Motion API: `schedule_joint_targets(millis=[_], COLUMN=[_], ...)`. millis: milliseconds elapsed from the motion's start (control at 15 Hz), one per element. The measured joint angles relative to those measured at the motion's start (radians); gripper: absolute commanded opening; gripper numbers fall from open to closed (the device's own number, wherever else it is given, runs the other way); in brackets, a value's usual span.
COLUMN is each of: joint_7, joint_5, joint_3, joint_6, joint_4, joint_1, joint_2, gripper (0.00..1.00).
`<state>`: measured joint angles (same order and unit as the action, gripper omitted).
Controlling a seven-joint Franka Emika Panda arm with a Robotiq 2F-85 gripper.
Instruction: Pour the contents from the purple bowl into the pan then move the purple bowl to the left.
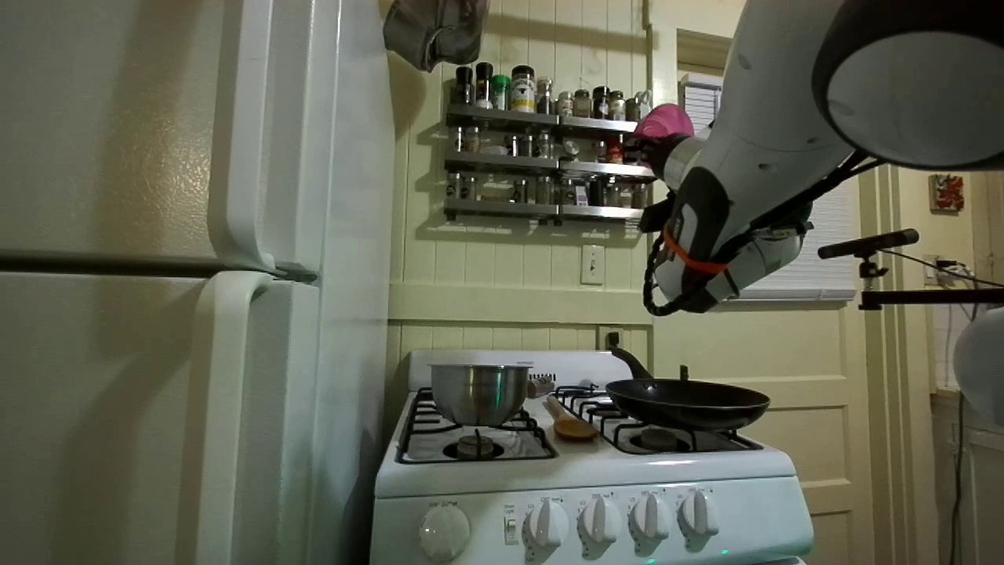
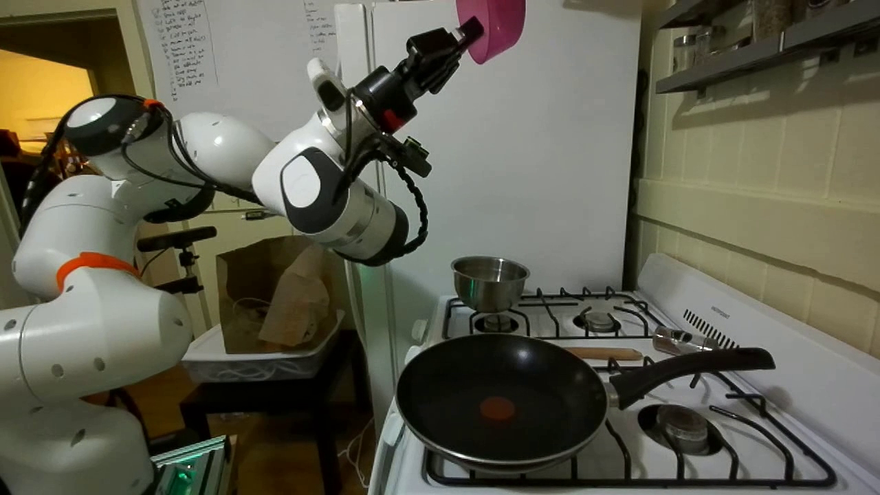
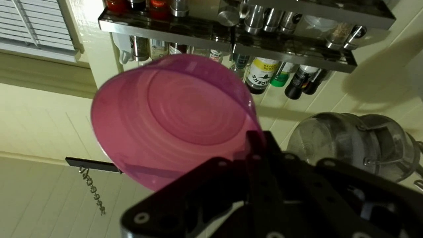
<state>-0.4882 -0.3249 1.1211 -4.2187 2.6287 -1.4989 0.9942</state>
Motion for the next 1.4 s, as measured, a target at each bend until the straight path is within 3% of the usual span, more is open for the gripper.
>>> schedule_joint_targets(millis=[800, 1400], joint_7=[-0.201, -0.396], joint_5=[-0.006, -0.022], joint_3=[0.005, 0.006], joint_6=[0.002, 0.002], joint_4=[0.0, 0.0], joint_1=[-0.061, -0.065], joint_2=[-0.005, -0.004], gripper=[0.01, 0.01])
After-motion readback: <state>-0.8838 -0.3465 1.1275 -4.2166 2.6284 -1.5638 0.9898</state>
